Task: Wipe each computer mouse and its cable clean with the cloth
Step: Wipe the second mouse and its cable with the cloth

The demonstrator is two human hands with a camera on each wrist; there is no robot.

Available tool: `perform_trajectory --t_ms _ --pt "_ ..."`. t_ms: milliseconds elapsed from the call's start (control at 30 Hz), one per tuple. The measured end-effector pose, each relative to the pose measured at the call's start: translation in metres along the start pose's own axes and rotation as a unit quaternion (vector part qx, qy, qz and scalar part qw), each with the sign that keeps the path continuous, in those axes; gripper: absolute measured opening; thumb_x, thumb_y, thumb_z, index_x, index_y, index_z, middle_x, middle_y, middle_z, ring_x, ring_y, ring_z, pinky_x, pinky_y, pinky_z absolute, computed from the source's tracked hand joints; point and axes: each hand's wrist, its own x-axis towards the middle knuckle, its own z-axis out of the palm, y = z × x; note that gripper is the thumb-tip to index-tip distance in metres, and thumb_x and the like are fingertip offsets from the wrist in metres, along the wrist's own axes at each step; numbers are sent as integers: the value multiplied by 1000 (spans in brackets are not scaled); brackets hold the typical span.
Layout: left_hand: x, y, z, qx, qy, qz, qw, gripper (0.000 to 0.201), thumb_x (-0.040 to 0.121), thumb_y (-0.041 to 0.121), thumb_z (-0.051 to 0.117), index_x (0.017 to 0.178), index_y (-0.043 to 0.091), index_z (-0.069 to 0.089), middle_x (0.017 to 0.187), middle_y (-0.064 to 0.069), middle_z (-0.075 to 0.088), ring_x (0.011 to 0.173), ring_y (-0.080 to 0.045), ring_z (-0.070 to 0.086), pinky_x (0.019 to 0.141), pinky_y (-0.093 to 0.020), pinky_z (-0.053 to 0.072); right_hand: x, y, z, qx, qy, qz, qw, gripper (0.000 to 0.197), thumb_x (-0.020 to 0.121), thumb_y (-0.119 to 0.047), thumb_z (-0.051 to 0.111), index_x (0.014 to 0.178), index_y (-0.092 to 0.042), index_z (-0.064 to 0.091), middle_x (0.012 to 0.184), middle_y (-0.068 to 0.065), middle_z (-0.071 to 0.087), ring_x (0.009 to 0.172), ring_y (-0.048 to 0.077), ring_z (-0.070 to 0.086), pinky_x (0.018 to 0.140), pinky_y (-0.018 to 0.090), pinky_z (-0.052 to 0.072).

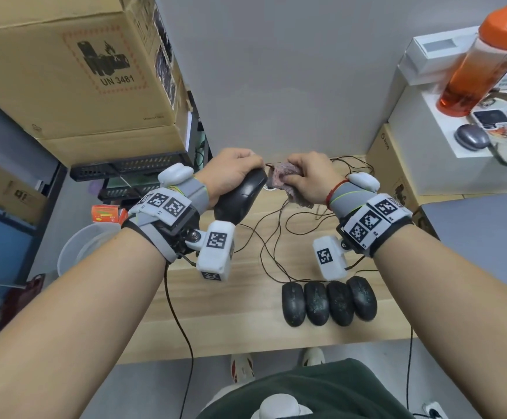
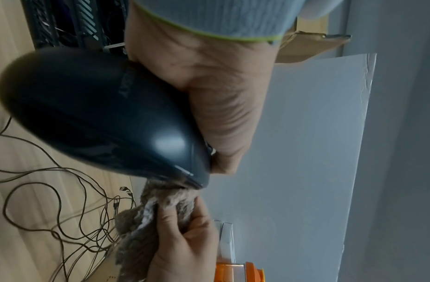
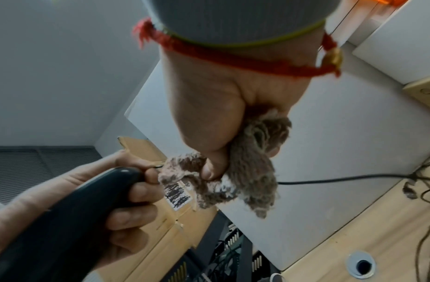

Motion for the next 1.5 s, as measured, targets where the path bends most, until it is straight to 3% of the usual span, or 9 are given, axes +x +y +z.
perform_trajectory --t_ms 267,500,633,767,833,933,1067,1233,1500 --pt "0 0 -31 0 86 18 996 15 92 21 59 78 16 61 73 -6 53 67 -16 49 60 -27 38 -8 59 1 -21 12 139 990 8 84 -16 64 78 -17 59 76 11 65 79 33 64 72 36 51" --pt "5 -14 -62 -36 174 1 984 11 87 24 60 90 14 63 80 -10 50 63 -16 51 59 -24 41 -36 97 -10 -23 71 292 953 8 85 -11 61 90 -8 67 86 14 64 88 33 59 73 30 40" --pt "15 -30 -47 31 135 -26 990 30 88 32 61 81 4 68 78 -11 58 73 -19 54 70 -30 41 -26 67 -17 53 108 247 962 8 88 -15 61 89 -10 67 82 10 65 84 27 61 74 30 45" --pt "16 -33 -13 77 71 -5 994 41 99 52 57 89 20 80 84 8 73 81 -10 63 83 -26 46 -10 15 -13 82 103 136 982 25 87 -21 64 66 -21 51 66 -2 57 72 24 56 63 26 35" --pt "14 -25 2 84 61 9 995 50 97 63 52 83 24 79 64 19 64 68 -4 57 73 -25 44 -7 -7 -8 42 81 85 992 34 86 -26 66 62 -20 42 68 0 54 73 27 53 63 29 34" --pt "14 -17 12 75 73 23 994 66 94 68 51 47 23 57 42 12 43 51 -12 40 59 -32 32 -7 -28 1 11 48 30 998 32 86 -28 66 67 -20 41 71 4 57 80 33 59 65 33 38" --pt "22 -25 10 13 99 59 993 49 98 50 56 66 16 70 64 3 64 66 -14 54 75 -33 43 -10 -36 3 -12 37 5 999 15 88 -25 65 81 -25 53 87 12 69 90 35 60 66 30 32" --pt "24 -25 9 -15 83 15 996 48 102 55 42 88 28 80 95 5 78 95 -17 70 98 -35 51 -7 -27 6 -14 29 17 999 17 88 -24 64 78 -23 51 74 2 57 84 33 59 67 34 41" --pt "9 -15 -9 -97 70 1 993 60 108 52 29 88 23 78 54 11 61 54 -11 55 65 -29 47 -10 30 17 -55 11 125 991 15 77 -11 69 81 -17 56 80 7 63 83 33 61 73 39 52"
